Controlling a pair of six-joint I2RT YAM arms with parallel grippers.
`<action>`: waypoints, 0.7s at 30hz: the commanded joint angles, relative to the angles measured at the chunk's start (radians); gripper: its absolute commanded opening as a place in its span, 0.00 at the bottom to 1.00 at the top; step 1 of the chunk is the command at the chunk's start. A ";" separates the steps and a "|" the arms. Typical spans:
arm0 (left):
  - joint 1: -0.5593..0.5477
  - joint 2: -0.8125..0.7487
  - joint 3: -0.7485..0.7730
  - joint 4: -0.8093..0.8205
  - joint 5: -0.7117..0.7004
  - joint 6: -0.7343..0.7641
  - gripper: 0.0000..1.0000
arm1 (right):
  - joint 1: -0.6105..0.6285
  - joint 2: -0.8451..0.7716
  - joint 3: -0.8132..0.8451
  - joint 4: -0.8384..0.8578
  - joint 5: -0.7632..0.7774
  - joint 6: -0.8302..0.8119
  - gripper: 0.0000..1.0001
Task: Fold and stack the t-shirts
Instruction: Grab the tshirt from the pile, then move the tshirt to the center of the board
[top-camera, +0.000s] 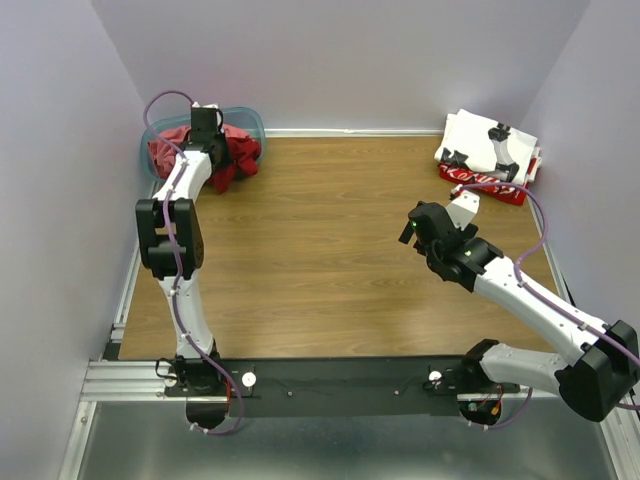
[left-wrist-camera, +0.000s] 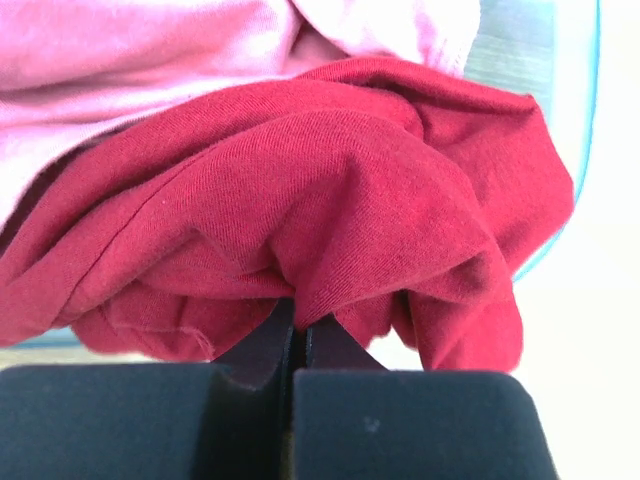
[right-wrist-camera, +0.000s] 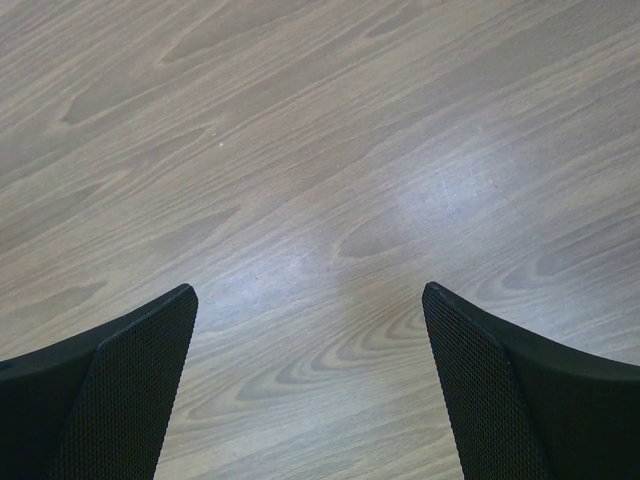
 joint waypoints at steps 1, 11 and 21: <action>0.003 -0.156 0.065 -0.044 0.052 -0.002 0.00 | -0.005 0.006 0.018 0.005 0.010 -0.012 1.00; 0.002 -0.418 0.199 -0.091 0.350 -0.006 0.00 | -0.005 0.040 0.049 0.008 0.006 -0.029 1.00; -0.145 -0.630 0.193 0.015 0.804 -0.034 0.00 | -0.015 -0.035 0.056 0.008 0.085 -0.038 1.00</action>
